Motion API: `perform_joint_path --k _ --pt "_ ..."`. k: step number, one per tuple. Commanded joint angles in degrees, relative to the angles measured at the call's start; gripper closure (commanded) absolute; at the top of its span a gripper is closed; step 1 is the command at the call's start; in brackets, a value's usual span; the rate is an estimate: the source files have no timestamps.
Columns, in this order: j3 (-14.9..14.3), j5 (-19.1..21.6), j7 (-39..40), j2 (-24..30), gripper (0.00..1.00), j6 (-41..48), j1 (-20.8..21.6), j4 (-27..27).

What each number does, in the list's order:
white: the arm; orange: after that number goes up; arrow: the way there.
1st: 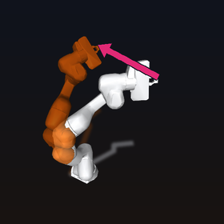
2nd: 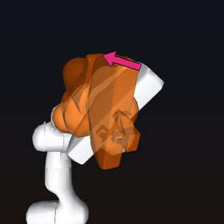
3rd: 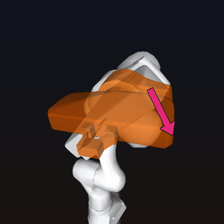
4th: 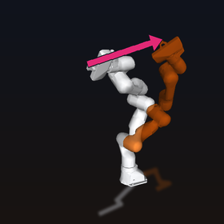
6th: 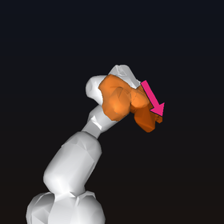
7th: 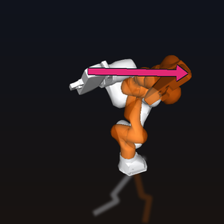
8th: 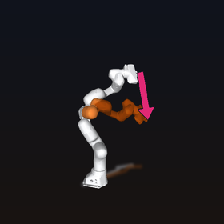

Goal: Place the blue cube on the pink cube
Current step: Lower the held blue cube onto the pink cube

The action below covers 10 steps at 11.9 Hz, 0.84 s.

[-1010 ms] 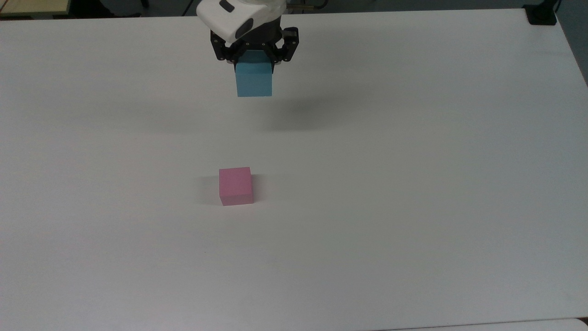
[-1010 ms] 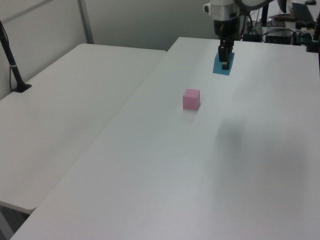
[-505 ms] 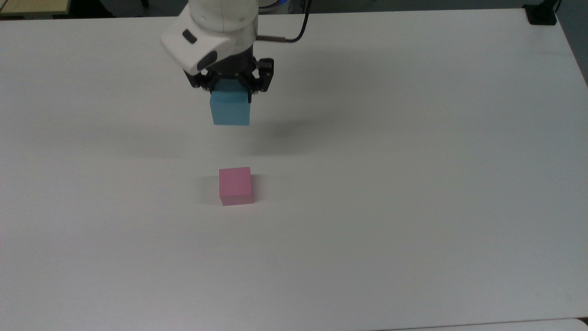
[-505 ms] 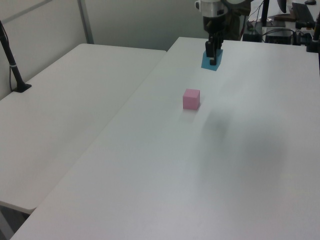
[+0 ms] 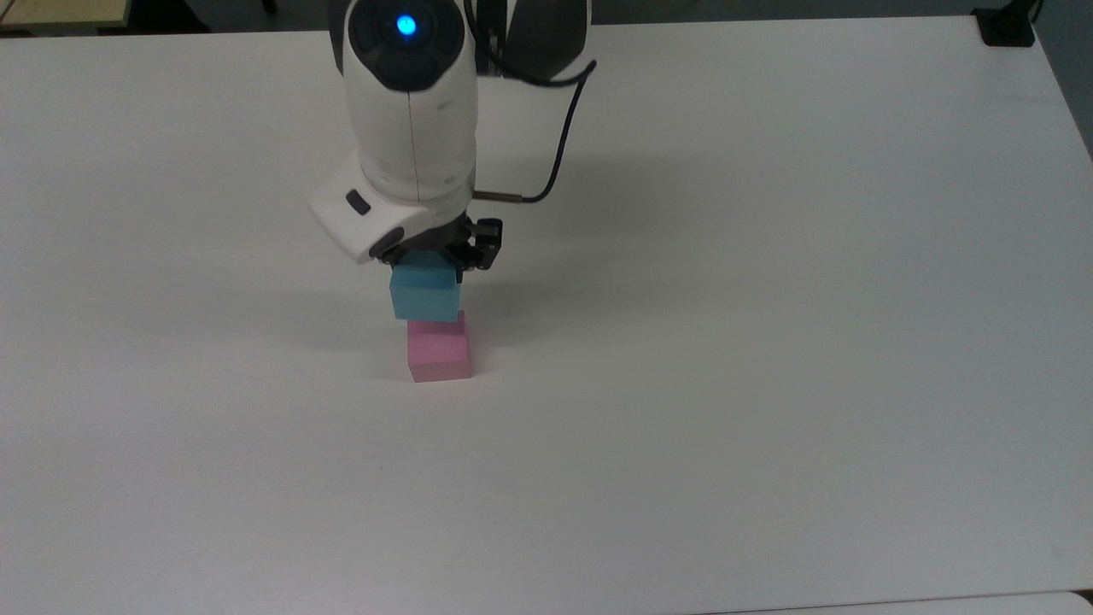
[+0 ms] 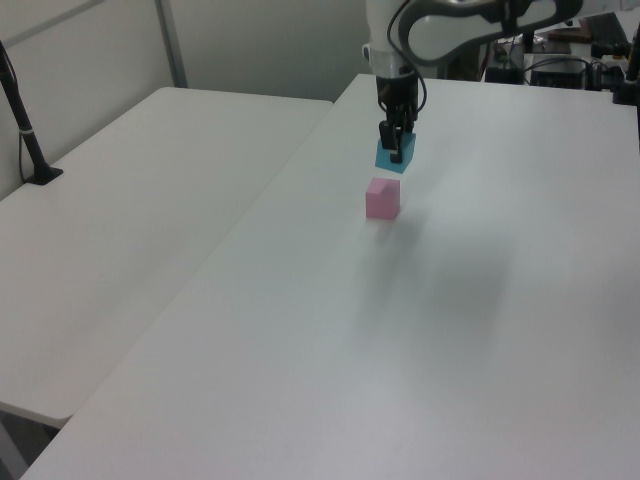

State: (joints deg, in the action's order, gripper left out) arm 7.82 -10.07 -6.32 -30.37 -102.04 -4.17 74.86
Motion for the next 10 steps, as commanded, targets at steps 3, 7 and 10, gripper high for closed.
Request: perform_joint_path --k 3,7,10 --pt "0.2 -2.0 -1.9 -2.9 0.82 -1.1 0.7 -2.0" --pt "0.3 -3.1 -3.4 -4.6 0.82 -1.8 0.9 -2.1" --pt "0.4 -7.1 -9.1 -7.2 0.79 -4.8 1.7 -2.1"
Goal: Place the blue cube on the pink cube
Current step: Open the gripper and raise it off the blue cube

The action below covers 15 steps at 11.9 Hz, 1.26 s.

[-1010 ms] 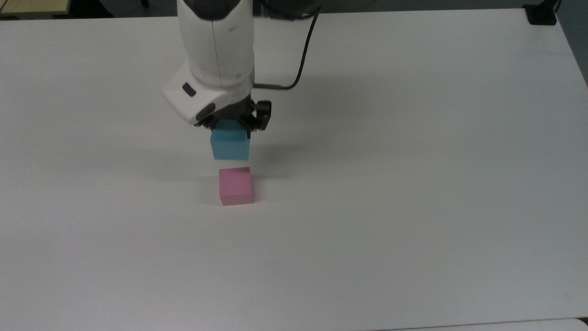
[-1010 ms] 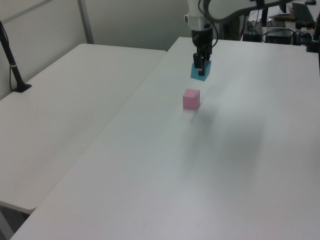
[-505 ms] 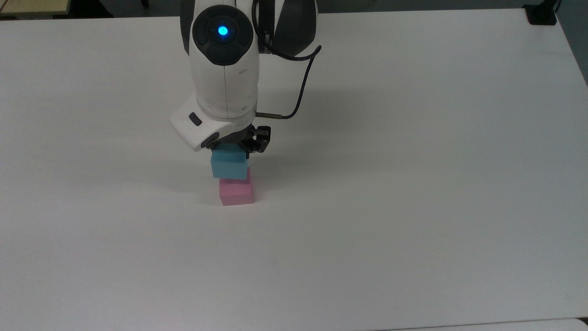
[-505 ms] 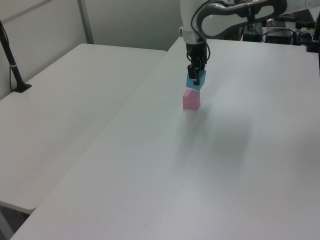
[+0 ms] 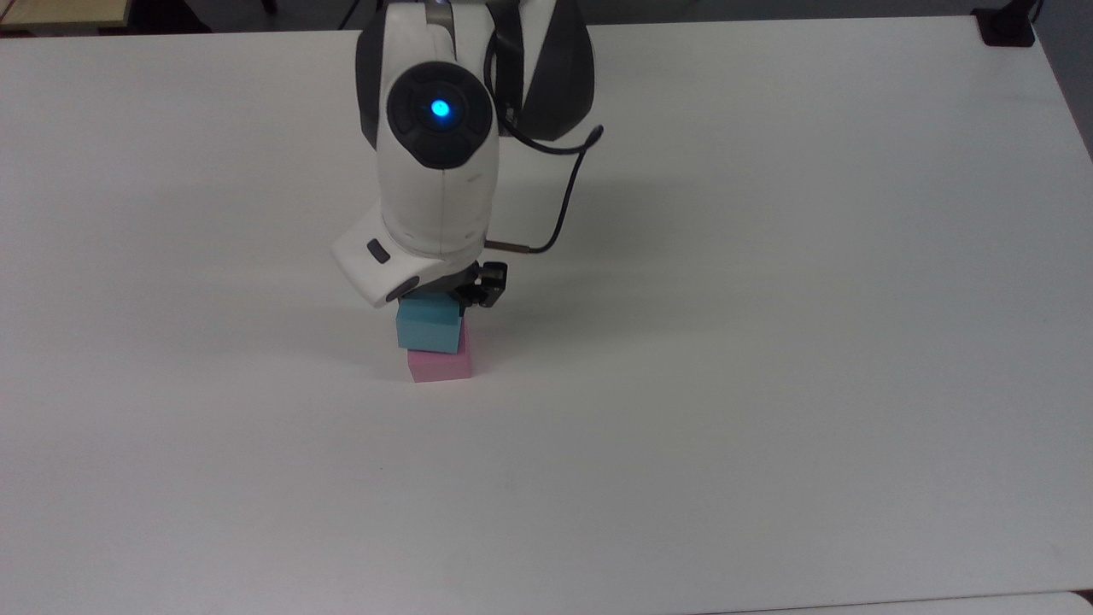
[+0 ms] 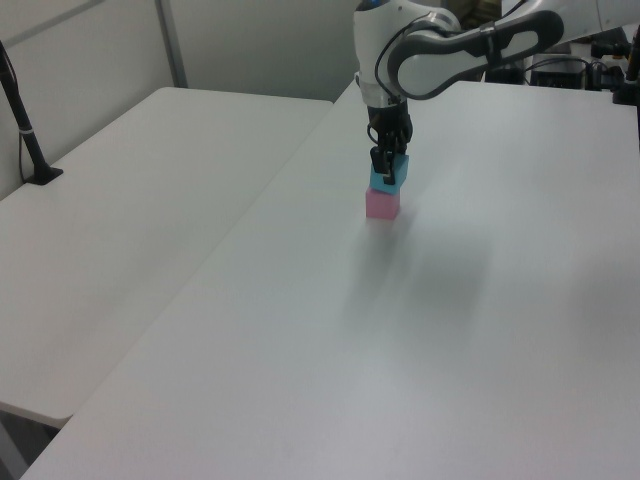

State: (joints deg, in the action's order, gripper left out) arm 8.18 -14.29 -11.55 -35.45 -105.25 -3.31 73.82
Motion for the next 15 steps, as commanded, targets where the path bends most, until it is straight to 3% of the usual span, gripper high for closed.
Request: perform_joint_path --k 1,3,4,5,6,10,12,15 --pt "0.1 -2.9 -3.8 -2.3 0.79 -1.6 0.8 -1.1" --pt "0.1 -2.9 -3.9 -2.3 0.73 -1.6 0.8 -1.1" --pt "0.1 -2.9 -4.0 -2.5 0.61 -1.6 0.9 -1.1" --pt "0.1 -2.9 -4.4 -2.5 0.26 -1.7 0.9 -1.1" --pt "0.1 -2.8 -5.1 -2.5 0.0 -1.7 0.8 -1.1" --pt "0.1 -2.7 -5.1 -1.0 0.0 -0.9 0.7 -1.1" --pt "0.1 -2.0 -4.5 4.9 0.0 -0.6 0.1 1.1" --pt "-0.3 0.9 1.0 16.2 0.0 -0.5 -0.7 10.7"
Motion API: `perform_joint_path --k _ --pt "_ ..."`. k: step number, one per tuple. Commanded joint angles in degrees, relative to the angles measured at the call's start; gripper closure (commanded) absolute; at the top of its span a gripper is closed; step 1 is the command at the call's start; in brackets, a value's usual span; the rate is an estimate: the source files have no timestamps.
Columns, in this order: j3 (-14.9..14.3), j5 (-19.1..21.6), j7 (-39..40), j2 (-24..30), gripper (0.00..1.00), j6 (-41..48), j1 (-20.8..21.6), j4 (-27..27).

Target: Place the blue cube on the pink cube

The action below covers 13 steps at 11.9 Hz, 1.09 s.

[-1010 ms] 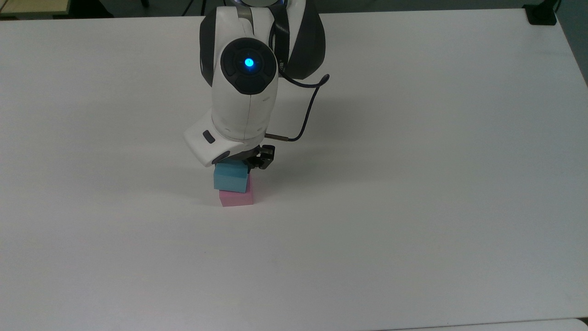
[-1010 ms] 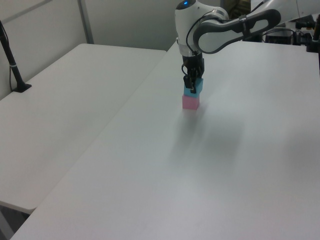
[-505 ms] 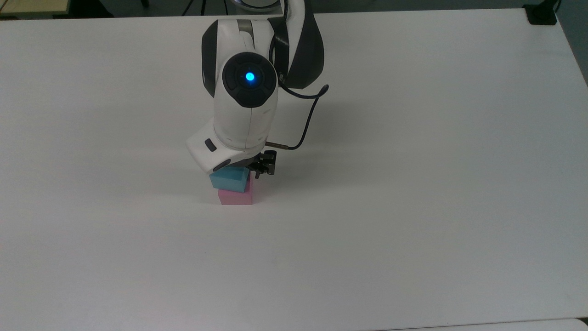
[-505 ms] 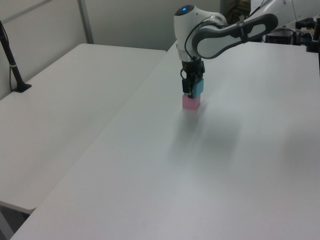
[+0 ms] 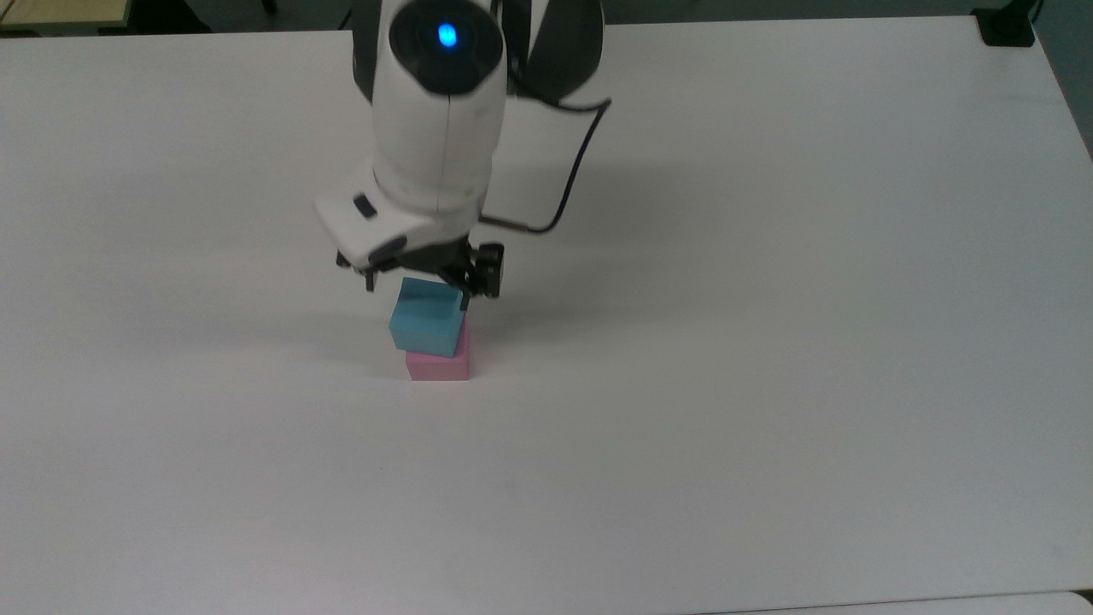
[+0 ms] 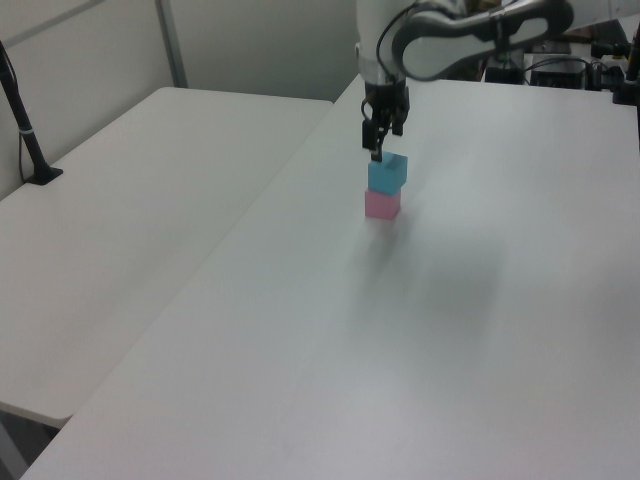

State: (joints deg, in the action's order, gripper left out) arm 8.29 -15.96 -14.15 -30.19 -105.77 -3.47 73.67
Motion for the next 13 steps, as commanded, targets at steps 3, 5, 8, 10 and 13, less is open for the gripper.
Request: perform_joint_path --k 3,5,8,10,13 --pt "-1.6 7.9 7.5 20.8 0.0 0.0 -1.1 18.9" --pt "-3.5 11.5 9.9 26.4 0.0 0.0 -0.5 23.9" --pt "-4.7 13.0 10.5 27.1 0.0 3.9 0.0 23.2" --pt "-6.6 17.4 16.2 27.1 0.0 10.7 0.0 20.0" --pt "-7.2 18.6 16.3 26.9 0.0 11.9 -0.2 17.1"
